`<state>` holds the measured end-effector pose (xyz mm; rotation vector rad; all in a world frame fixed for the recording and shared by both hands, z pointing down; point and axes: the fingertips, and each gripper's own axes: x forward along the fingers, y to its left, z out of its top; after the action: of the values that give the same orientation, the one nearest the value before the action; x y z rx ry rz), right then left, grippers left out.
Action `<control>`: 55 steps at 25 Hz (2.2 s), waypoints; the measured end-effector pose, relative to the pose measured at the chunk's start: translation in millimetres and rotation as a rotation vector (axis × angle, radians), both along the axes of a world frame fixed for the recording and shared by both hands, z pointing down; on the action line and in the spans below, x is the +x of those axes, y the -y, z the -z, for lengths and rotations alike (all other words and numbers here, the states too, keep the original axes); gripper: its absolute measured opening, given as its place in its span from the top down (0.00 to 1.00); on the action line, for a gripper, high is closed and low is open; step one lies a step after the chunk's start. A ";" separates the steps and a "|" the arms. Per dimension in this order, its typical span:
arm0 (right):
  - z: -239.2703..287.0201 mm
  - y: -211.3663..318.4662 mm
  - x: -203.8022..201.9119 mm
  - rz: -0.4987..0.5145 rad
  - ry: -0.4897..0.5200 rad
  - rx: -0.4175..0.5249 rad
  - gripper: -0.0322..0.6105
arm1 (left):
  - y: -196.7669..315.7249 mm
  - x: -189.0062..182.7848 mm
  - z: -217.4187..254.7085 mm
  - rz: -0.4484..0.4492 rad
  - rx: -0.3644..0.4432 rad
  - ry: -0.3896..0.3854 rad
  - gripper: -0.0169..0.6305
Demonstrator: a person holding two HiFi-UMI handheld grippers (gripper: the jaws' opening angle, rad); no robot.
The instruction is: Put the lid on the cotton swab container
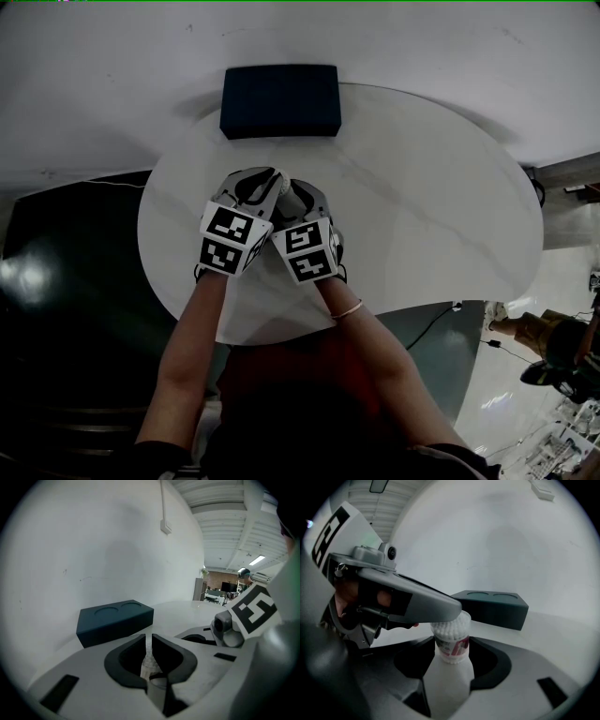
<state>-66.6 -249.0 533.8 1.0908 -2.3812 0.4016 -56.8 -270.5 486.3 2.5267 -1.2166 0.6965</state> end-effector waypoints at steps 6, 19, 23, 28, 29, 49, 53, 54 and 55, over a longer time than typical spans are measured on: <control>-0.7 -0.2 0.3 -0.008 0.002 -0.002 0.58 | -0.3 -1.0 -0.2 0.011 -0.025 -0.049 0.93; -1.4 -0.5 -0.2 -0.015 0.013 -0.004 0.58 | -8.4 -31.7 6.1 0.111 -0.025 -0.110 0.93; -1.0 -0.1 -1.5 -0.012 0.006 0.002 0.58 | -12.7 -45.8 5.0 0.152 -0.033 -0.130 0.93; -1.9 -5.0 -4.7 -0.008 0.006 0.001 0.58 | -23.1 -57.1 3.2 0.162 -0.042 -0.137 0.93; -2.2 -5.6 -5.2 -0.008 0.004 0.001 0.58 | -24.4 -58.8 3.0 0.164 -0.043 -0.139 0.93; 21.0 -45.5 12.6 -0.107 0.032 0.046 0.58 | -68.1 -66.1 5.3 0.149 -0.042 -0.173 0.93; 31.9 -60.2 13.9 -0.116 0.065 0.051 0.58 | -81.3 -63.9 5.8 0.144 -0.040 -0.181 0.93; 33.8 -64.1 13.6 -0.117 0.072 0.052 0.58 | -84.6 -63.8 5.4 0.143 -0.040 -0.186 0.93; 35.7 -68.1 13.7 -0.119 0.078 0.055 0.58 | -87.9 -63.5 5.1 0.141 -0.041 -0.191 0.93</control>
<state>-53.0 -180.9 498.0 1.2676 -2.4146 0.4293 -120.4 -182.6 481.2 2.3830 -1.2834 0.4313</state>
